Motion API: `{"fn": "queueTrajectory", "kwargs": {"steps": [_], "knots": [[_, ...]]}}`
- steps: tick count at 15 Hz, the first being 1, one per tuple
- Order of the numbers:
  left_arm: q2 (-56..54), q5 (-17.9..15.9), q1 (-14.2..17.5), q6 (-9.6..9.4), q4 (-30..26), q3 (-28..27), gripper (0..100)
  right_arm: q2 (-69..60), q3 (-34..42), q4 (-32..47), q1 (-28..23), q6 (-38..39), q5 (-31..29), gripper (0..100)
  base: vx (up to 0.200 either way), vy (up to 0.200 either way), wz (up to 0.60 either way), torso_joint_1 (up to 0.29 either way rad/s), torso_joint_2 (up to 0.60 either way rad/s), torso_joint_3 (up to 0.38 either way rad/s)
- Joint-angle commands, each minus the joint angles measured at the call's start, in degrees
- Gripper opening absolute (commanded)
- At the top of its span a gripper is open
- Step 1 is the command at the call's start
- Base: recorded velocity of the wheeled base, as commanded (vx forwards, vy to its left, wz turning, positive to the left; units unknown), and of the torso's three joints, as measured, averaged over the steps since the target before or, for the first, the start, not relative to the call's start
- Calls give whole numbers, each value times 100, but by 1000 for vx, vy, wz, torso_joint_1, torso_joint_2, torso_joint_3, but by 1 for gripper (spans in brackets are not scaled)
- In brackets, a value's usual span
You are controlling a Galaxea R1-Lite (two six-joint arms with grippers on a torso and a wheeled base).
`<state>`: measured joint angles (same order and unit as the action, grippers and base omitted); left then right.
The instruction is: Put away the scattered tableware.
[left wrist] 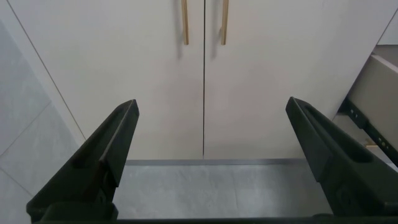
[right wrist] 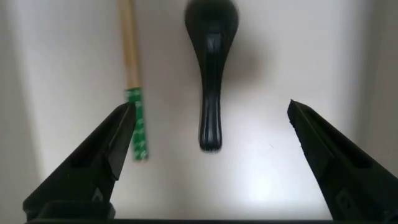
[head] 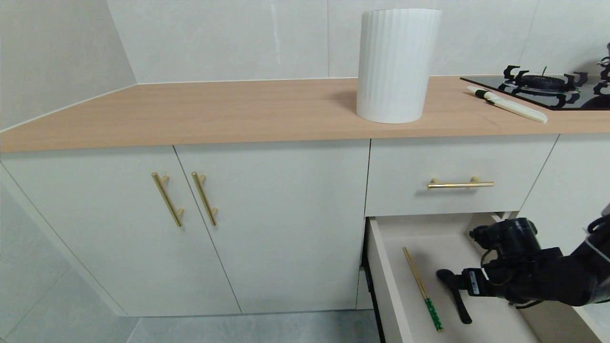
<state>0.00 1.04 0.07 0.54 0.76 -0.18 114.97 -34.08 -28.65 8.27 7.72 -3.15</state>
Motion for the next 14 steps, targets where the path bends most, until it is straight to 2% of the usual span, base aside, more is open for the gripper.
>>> {"fn": "queueTrajectory", "kwargs": {"steps": [1, 4, 5, 6, 9, 14], "knots": [[0, 2, 1, -1, 4, 1, 100, -1583, 491, 35, 193, -60, -2, 100, 0, 0, 0, 0, 0, 0], [0, 11, 1, -10, 4, 9, 100, -2822, 693, 624, 668, -69, -55, 100, 0, 0, 0, 0, 0, 0], [0, 11, 1, -10, 4, 9, 100, -2875, 693, 676, 694, -69, -55, 100, 0, 0, 0, 0, 0, 0], [0, 2, 1, -10, 4, 9, 100, -3437, 640, 1388, 1046, -77, -186, 100, 0, 0, 0, 0, 0, 0], [0, 11, 1, -1, 4, 1, 100, -3877, 710, 1854, 1292, -60, -415, 100, -200, 0, 0, 4, -1, 2], [0, 2, 1, 8, 12, 9, 100, -4061, 763, 2214, 1292, -60, -406, 100, -200, 0, 0, 0, 1, 6]]}}
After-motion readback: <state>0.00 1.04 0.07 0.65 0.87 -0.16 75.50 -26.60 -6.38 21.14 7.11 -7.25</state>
